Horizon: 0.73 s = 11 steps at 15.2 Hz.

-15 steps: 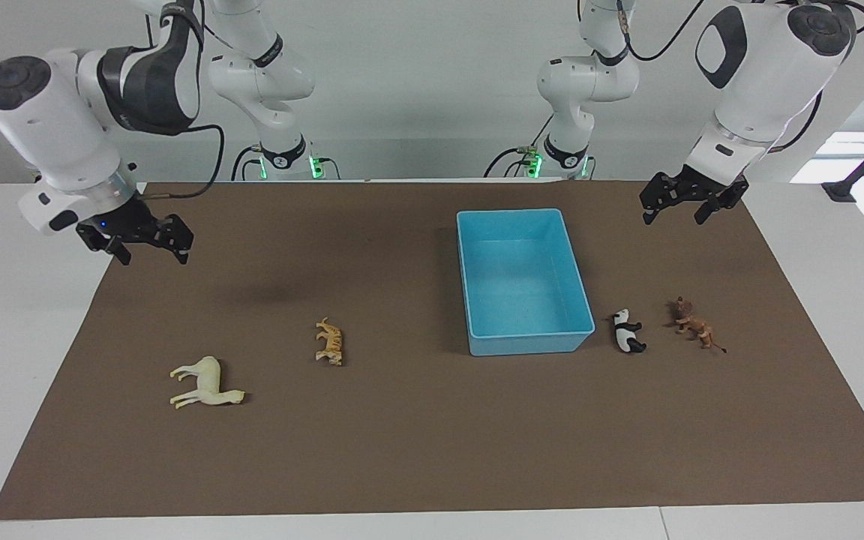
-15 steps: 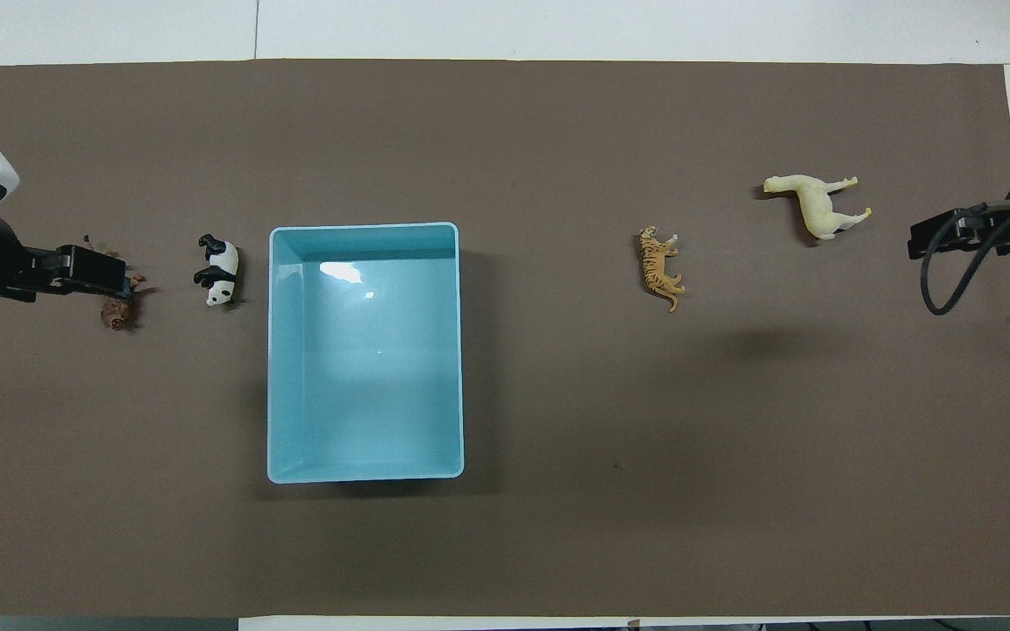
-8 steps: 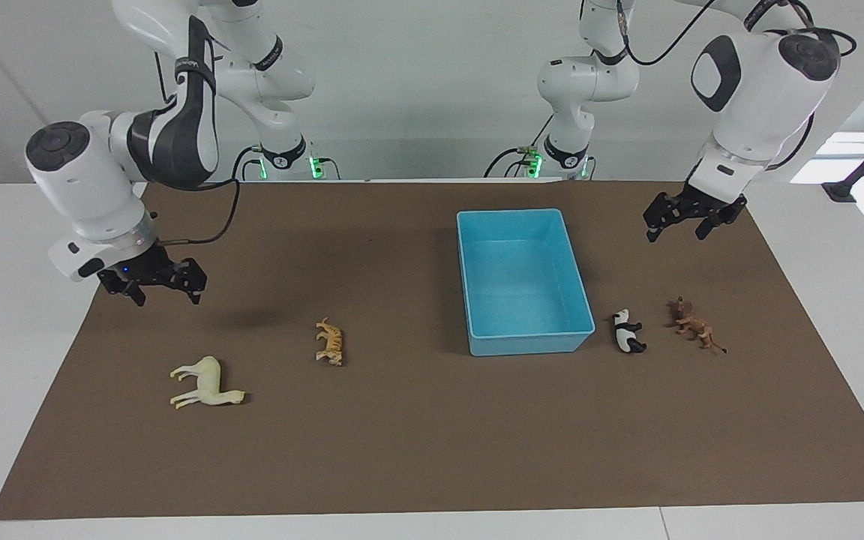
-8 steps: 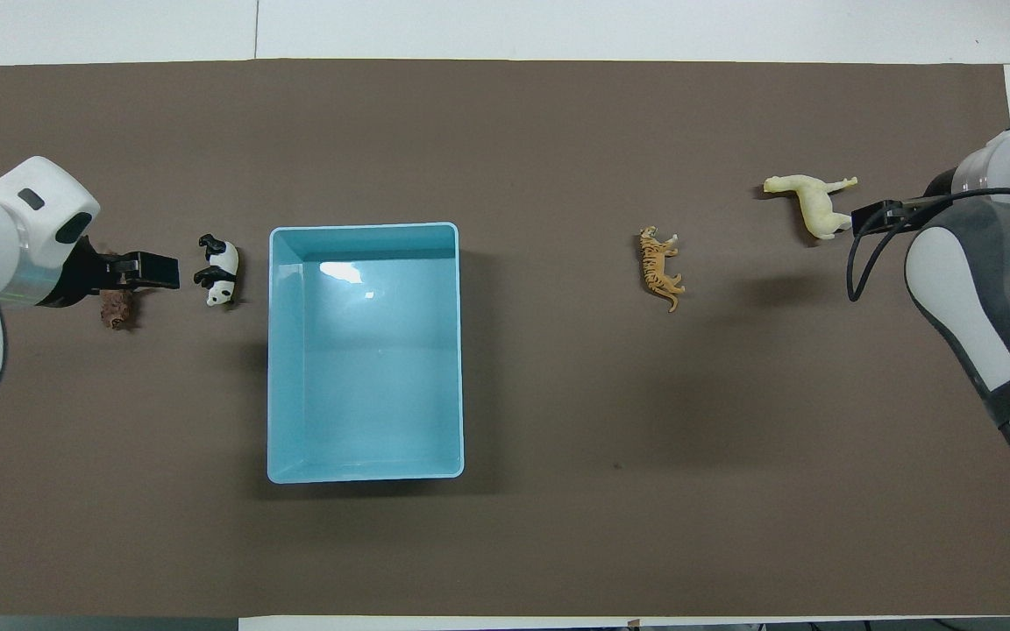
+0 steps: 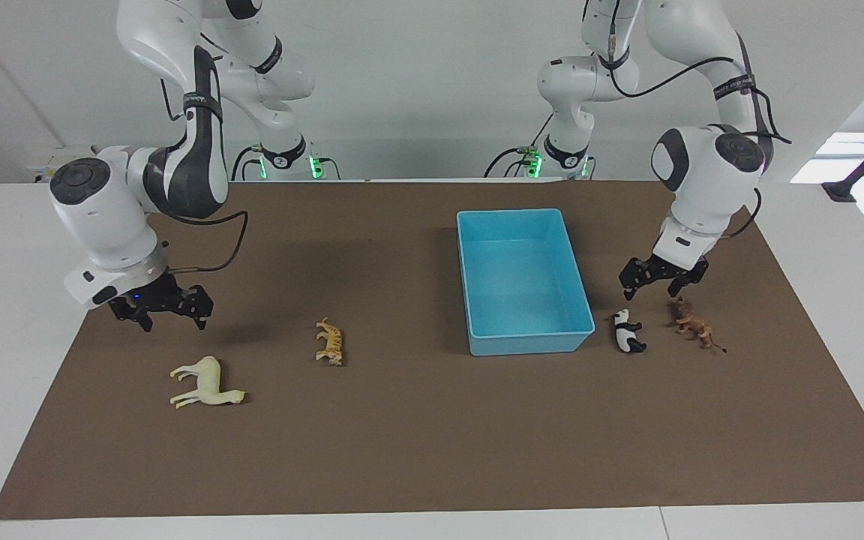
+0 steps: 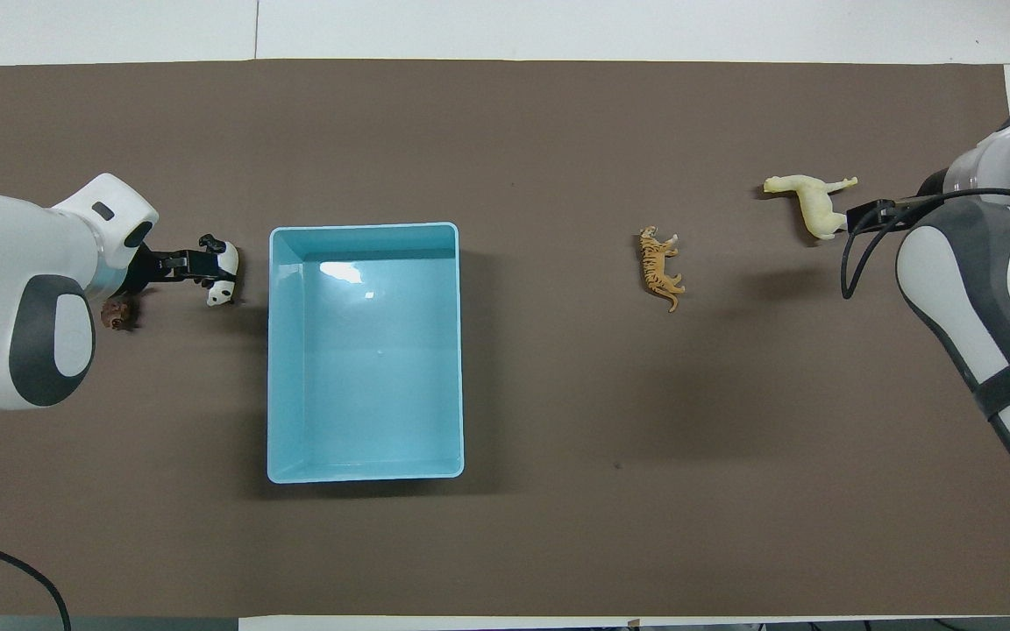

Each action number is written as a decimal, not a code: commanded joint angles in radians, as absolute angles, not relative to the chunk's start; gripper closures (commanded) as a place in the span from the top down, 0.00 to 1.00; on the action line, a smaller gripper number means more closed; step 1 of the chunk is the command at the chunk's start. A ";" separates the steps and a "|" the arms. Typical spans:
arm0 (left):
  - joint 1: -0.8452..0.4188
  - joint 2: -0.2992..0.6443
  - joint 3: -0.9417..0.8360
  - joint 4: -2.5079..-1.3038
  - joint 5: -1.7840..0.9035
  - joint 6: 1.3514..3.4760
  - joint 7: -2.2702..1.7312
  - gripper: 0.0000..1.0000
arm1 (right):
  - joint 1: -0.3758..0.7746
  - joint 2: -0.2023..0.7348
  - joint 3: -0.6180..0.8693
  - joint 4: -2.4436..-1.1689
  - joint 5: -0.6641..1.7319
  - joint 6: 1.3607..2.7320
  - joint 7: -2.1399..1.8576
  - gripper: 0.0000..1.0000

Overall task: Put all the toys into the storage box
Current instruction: 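Reach the left gripper to the panda while the right gripper reaches the llama, then grasp the panda with the left gripper while the right gripper grasps the llama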

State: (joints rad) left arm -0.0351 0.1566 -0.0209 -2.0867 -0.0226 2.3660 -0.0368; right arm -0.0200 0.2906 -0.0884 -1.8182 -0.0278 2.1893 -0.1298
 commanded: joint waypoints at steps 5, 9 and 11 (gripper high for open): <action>-0.051 0.244 -0.018 -2.138 -0.026 2.499 -0.057 1.00 | -0.026 0.391 -0.081 -1.770 -0.020 2.283 -0.245 1.00; -0.052 0.265 -0.018 -2.134 -0.026 2.517 -0.057 1.00 | -0.006 0.440 -0.080 -1.718 -0.026 2.283 -0.334 1.00; -0.054 0.268 -0.018 -2.122 -0.026 2.519 -0.061 1.00 | -0.005 0.472 -0.080 -1.691 -0.023 2.284 -0.350 1.00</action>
State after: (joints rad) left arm -0.0429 0.2661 -0.0254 -2.1303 -0.0226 2.4996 -0.0449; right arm 0.0004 0.4231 -0.0836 -1.7421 -0.0283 2.2823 -0.3086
